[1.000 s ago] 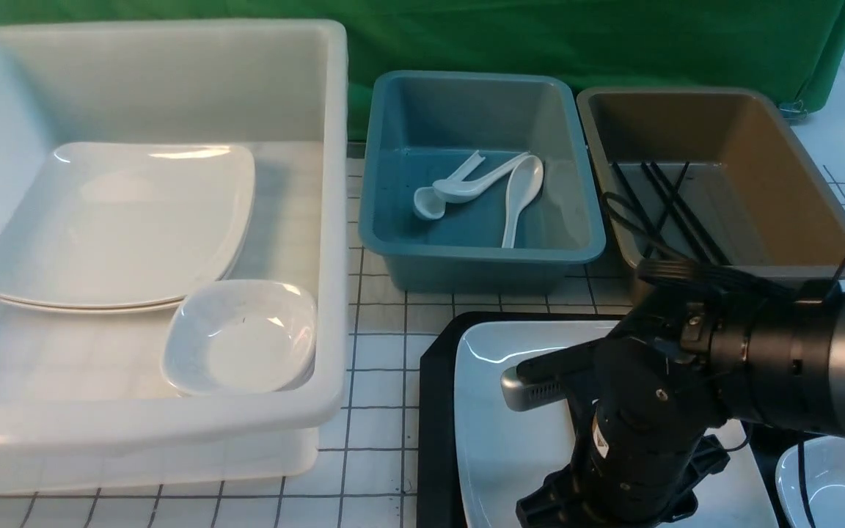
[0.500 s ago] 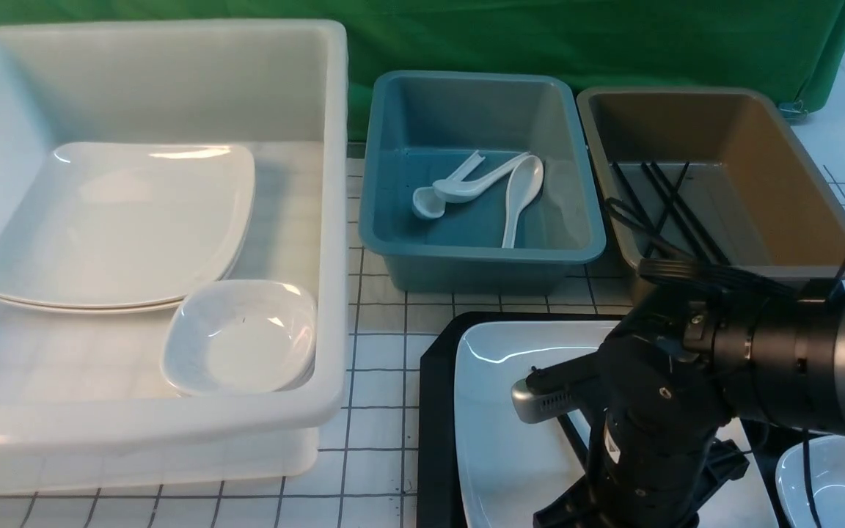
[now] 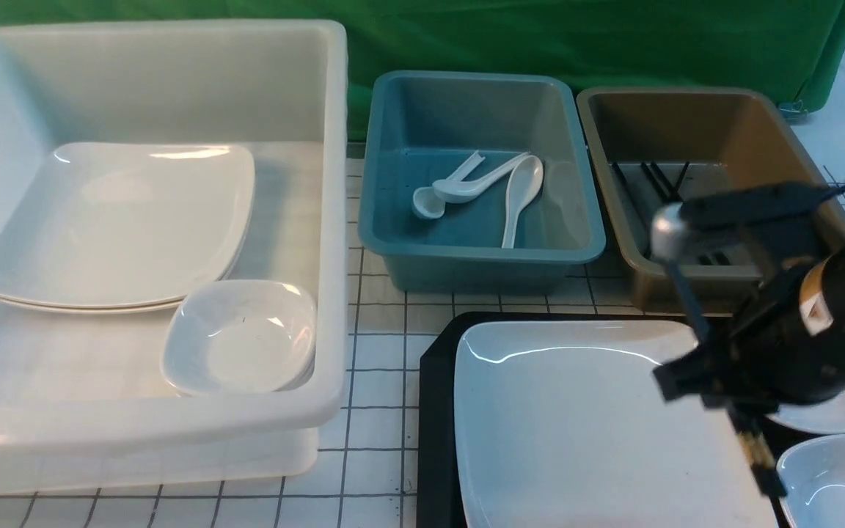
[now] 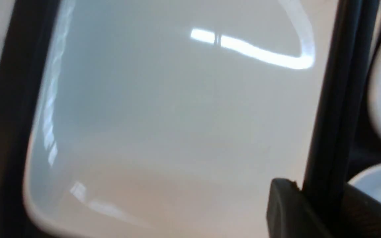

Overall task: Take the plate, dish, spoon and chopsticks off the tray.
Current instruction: Use the right arm to put the chopsticks into the small storage box on the right

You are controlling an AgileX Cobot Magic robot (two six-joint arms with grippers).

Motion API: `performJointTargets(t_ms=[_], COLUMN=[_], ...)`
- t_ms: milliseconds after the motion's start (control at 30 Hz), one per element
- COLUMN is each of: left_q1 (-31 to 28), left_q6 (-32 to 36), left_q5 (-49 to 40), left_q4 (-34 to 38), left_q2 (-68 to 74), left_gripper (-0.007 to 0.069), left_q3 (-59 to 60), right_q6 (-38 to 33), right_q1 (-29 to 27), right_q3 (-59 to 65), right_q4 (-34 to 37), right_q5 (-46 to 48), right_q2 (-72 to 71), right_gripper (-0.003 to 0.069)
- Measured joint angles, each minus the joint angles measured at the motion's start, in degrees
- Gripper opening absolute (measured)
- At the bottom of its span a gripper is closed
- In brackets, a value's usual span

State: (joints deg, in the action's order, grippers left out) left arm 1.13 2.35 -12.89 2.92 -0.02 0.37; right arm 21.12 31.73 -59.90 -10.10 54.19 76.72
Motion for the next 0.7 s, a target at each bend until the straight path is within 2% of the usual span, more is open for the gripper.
performJointTargets(t_ms=[100,133,233,400,567,700], left_q1=[0.0,0.0,0.0,0.0,0.0,0.0], left_q6=[0.0,0.0,0.0,0.0,0.0,0.0], left_q5=[0.0,0.0,0.0,0.0,0.0,0.0], left_q4=[0.0,0.0,0.0,0.0,0.0,0.0], left_q2=[0.0,0.0,0.0,0.0,0.0,0.0], left_gripper=[0.0004,0.0004,0.0004,0.0004,0.0004,0.0004], left_q3=[0.0,0.0,0.0,0.0,0.0,0.0], right_q6=[-2.7,-2.7,-4.68,-4.88,-5.02,-5.02], right_q1=[-8.45,-9.05,-18.27,-22.08,-22.28,-22.28], right_q3=[-3.9,-4.23,-12.32,-21.77,-26.01,-26.58], right_q4=[-0.07,-0.07,0.07,0.07,0.07,0.07], right_q5=[-6.47,-6.99,-16.36,-22.43,-28.69,-32.64], right_q2=[1.81,2.01,8.39,18.73,27.87,34.75], right_gripper=[0.0125,0.0125,0.0125,0.0125,0.0132,0.0204])
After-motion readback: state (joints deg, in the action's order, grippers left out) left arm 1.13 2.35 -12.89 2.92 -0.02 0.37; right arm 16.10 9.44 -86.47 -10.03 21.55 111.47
